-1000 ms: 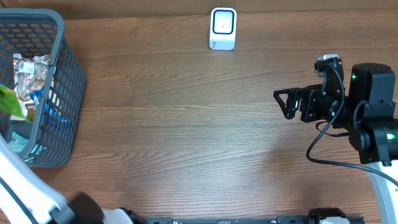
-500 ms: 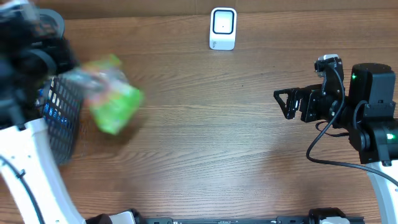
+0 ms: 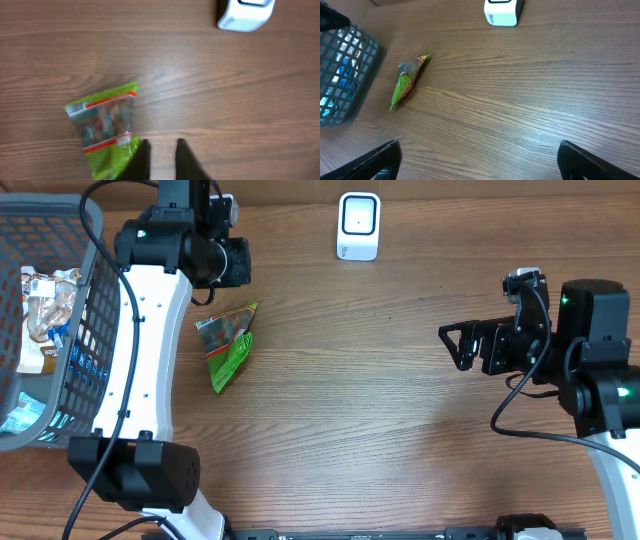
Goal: Scan the item barcode
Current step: 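Lift the green snack bag out and drop it on the table, then reach the left gripper into the basket and grasp the blue snack bar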
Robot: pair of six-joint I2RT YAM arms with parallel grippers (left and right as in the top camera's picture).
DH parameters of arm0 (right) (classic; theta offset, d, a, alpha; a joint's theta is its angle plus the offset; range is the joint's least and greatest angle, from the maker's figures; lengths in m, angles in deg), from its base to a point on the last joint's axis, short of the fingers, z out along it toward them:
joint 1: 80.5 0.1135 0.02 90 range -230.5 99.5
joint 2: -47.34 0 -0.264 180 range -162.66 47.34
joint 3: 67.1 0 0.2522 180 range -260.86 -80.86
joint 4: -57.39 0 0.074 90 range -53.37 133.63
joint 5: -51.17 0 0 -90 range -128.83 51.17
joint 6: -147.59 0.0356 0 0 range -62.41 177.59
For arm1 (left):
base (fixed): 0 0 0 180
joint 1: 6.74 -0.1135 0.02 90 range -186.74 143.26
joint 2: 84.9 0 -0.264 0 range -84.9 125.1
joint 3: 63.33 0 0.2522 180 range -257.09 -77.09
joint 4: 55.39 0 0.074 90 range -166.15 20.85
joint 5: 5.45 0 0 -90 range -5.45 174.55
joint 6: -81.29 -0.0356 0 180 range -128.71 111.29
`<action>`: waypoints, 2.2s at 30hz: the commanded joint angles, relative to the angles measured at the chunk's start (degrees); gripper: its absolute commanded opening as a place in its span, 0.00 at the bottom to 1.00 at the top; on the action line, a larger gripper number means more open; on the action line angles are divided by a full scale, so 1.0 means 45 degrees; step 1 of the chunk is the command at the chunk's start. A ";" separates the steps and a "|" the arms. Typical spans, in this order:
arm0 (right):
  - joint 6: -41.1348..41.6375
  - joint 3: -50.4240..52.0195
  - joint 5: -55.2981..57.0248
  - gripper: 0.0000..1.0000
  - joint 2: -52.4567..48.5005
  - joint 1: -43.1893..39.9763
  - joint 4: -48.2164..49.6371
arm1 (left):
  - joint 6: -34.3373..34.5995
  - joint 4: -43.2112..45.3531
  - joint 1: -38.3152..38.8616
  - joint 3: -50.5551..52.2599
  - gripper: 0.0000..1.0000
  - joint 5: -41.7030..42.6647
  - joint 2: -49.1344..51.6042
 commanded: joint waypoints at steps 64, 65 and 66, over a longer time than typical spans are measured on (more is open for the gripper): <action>0.0151 -0.0423 -0.0262 0.99 -0.0801 0.0083 0.0019 | 0.1423 -0.2438 -0.9452 -0.3983 0.04 -0.1389 0.8340; 0.0151 -0.0423 -0.0262 0.99 -0.0801 0.0083 0.0019 | 0.1423 -0.2506 -0.9452 -0.4002 0.04 -0.1389 0.8291; 0.0151 -0.0423 -0.0262 0.99 -0.0801 0.0083 0.0024 | 0.1423 -0.2628 -0.9452 -0.4095 0.04 -0.1389 0.8204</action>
